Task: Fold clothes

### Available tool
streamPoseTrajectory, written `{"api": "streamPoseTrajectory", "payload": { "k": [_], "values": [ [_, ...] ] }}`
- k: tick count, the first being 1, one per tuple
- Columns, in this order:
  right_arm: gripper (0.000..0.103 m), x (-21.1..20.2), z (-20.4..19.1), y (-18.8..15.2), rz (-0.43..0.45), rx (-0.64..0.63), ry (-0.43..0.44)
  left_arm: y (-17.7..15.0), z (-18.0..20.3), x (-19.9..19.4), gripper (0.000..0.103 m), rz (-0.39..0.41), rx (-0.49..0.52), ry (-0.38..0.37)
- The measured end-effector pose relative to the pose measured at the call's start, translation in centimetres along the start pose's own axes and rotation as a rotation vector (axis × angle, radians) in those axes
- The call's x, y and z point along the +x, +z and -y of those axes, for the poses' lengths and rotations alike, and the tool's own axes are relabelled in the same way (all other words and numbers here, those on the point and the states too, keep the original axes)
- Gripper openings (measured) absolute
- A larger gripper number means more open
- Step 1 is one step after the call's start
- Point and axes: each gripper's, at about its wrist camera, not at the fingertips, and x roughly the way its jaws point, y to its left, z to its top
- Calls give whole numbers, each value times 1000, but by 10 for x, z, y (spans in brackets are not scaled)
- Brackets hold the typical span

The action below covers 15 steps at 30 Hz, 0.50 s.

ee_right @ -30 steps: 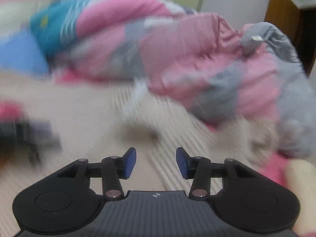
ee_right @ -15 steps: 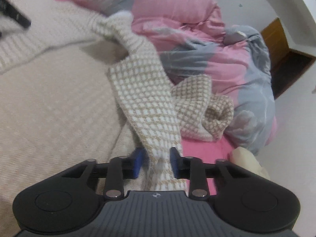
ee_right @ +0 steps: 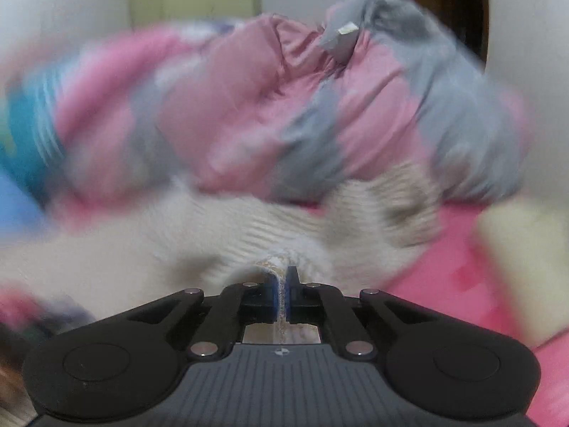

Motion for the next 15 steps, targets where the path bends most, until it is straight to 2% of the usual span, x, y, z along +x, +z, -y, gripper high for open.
{"api": "streamPoseTrajectory", "payload": {
  "k": [2, 3, 7, 9, 11, 14, 15],
  "values": [
    [3, 2, -8, 7, -69, 111, 160, 0, 0, 0, 72, 0, 0, 0],
    [3, 10, -15, 3, -110, 128, 207, 0, 0, 0, 72, 0, 0, 0],
    [3, 58, -52, -40, -280, 71, 258, -1, 0, 0, 72, 1, -1, -1],
    [3, 86, -66, -67, -368, 22, 235, -1, 0, 0, 72, 1, -2, -1],
    [7, 114, -80, -94, -453, -102, 161, -1, 0, 0, 72, 1, -2, -2],
    [15, 121, -103, -107, -472, -332, 93, -1, 0, 0, 72, 1, -4, -3],
    [26, 116, -111, -107, -455, -405, 80, -1, 0, 0, 72, 1, -4, -3]
  ]
}}
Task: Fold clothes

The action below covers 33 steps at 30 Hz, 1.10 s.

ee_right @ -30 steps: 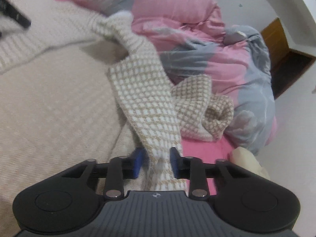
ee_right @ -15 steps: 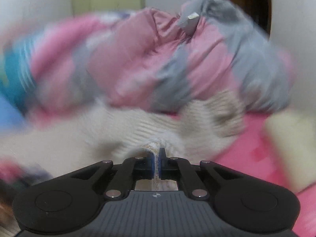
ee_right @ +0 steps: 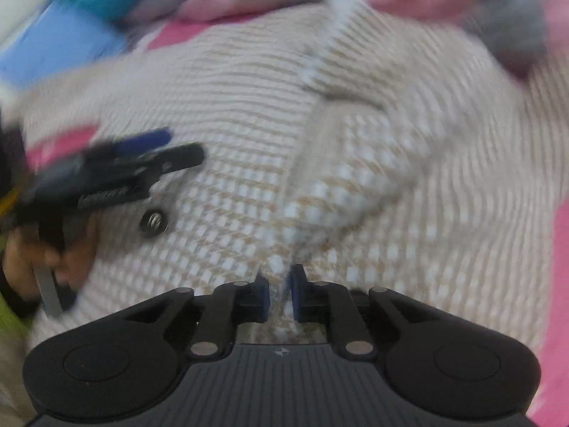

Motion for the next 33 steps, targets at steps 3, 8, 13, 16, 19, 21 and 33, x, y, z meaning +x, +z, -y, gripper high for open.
{"api": "streamPoseTrajectory", "payload": {
  "k": [3, 8, 13, 16, 19, 21, 33],
  "values": [
    [56, -42, -22, 10, 123, -180, -61, 0, 0, 0, 72, -1, 0, 0],
    [61, -56, -37, 44, 278, -304, -170, 0, 0, 0, 72, -1, 0, -1],
    [63, 30, -32, 83, 292, -329, -259, 0, 0, 0, 73, -1, -1, -2],
    [67, 79, -21, 105, 281, -266, -314, 0, 1, 0, 73, -1, 0, -1],
    [68, 111, -2, 120, 237, -153, -368, 0, 1, 1, 74, -2, -1, -3],
    [58, 108, 13, 123, 256, -63, -338, 0, 1, 1, 74, -2, 0, -3],
    [13, -19, 113, 139, 611, 495, 117, 0, 0, 0, 74, 2, -11, -8]
  ]
}}
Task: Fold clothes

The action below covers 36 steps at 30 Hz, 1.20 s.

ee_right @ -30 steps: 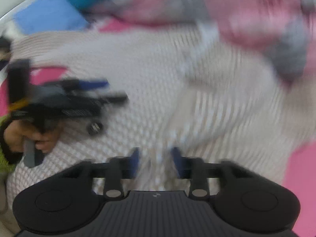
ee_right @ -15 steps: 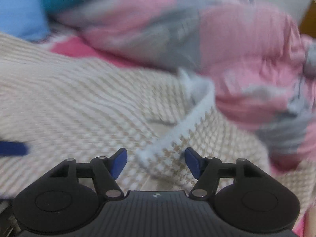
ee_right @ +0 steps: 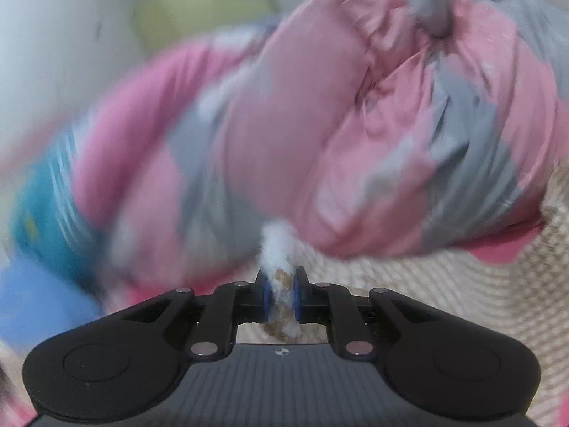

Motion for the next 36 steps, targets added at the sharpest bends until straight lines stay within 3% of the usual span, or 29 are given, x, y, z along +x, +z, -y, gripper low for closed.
{"api": "streamPoseTrajectory", "payload": {
  "k": [2, 7, 11, 14, 17, 21, 22, 23, 24, 26, 28, 31, 33, 34, 35, 36],
  "values": [
    [13, 12, 0, 4, -34, 53, 49, 0, 0, 0, 74, 1, -3, -2],
    [13, 79, -10, -25, -186, 14, 44, -1, 1, -2, 74, 4, -11, -4],
    [14, 135, -17, -49, -245, -120, -54, -1, 1, -3, 74, 5, -14, -5],
    [23, 162, -21, -66, -260, -303, -90, -2, 2, -3, 74, 6, -18, -7],
    [44, 153, -35, -61, -298, -410, -66, -2, 2, -4, 74, 8, -26, -10],
    [46, 102, -55, -39, -316, -449, 83, -1, 2, -4, 74, 10, -38, -18],
    [48, 91, -55, -29, -291, -441, 119, -1, 2, -4, 74, 10, -39, -19],
    [58, 83, -55, -19, -263, -427, 140, -1, 2, -4, 74, 10, -39, -19],
    [65, 83, -54, -9, -235, -400, 125, -1, 3, -4, 74, 10, -39, -18],
    [65, 98, -48, 11, -203, -322, 53, -1, 4, -4, 75, 10, -39, -19],
    [63, 128, -33, 26, -228, -209, -37, -1, 4, -5, 75, 12, -41, -20],
    [52, 173, -15, 35, -299, -102, -109, -1, 4, -5, 76, 12, -43, -22],
    [32, 198, -7, 35, -369, -61, -116, -1, 4, -4, 76, 13, -45, -25],
    [29, 205, -5, 33, -393, -61, -122, -1, 4, -4, 76, 13, -47, -27],
    [13, 207, -5, 31, -402, -79, -122, -2, 4, -4, 76, 14, -48, -28],
    [8, 204, -7, 28, -397, -113, -118, -2, 4, -5, 76, 14, -48, -28]
  ]
}}
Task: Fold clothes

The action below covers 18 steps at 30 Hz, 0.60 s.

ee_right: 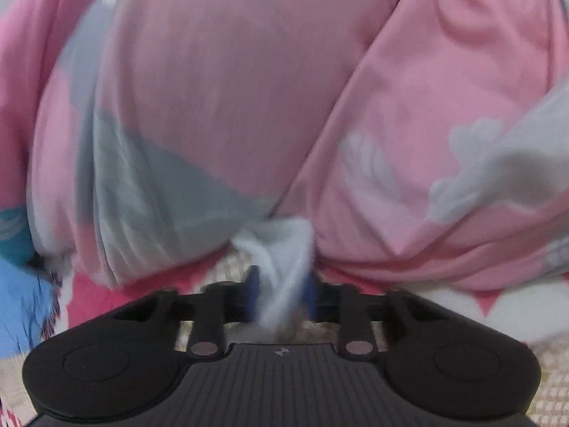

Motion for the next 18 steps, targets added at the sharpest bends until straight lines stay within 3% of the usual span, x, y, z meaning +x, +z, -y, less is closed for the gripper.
{"api": "streamPoseTrajectory", "payload": {
  "k": [2, 4, 9, 12, 15, 18],
  "values": [
    [4, -6, -7, -7, 25, -82, -21, 0, 0, 0, 76, 0, -1, 0],
    [4, -19, -21, -17, 87, -218, -99, 0, 0, 0, 76, 0, -2, 0],
    [3, -29, -81, -67, 316, -743, -450, 0, 0, 0, 76, 0, -1, 1],
    [3, -11, -88, -86, 399, -903, -588, 0, 1, 0, 76, 1, -2, 0],
    [4, 10, -76, -76, 367, -825, -589, 0, 0, -1, 77, 2, -4, -2],
    [5, 4, -39, -44, 303, -479, -438, 0, 0, -1, 77, 3, -6, -4]
  ]
}}
